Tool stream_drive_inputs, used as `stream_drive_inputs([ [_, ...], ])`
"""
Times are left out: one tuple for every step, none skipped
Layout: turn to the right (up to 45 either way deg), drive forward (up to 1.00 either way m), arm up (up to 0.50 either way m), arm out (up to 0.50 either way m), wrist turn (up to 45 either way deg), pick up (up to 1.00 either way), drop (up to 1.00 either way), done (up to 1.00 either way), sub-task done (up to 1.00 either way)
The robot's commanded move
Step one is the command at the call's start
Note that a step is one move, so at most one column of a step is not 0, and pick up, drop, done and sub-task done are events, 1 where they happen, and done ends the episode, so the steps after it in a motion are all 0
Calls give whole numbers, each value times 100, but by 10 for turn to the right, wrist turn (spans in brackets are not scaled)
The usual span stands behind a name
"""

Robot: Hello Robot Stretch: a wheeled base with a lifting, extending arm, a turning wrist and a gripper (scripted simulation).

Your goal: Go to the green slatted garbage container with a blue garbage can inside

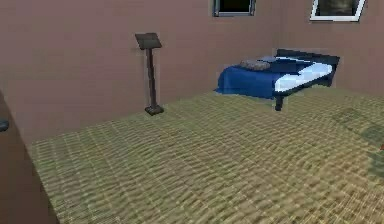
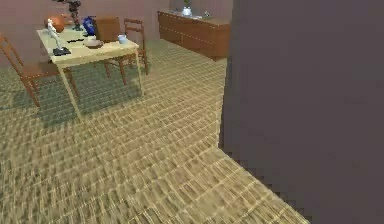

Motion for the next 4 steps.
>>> stream_drive_inputs([
  [300,0,0,0,0,0,0,0,0],
  [0,20,0,0,0,0,0,0,0],
  [-450,0,0,0,0,0,0,0,0],
  [-270,0,0,0,0,0,0,0,0],
])
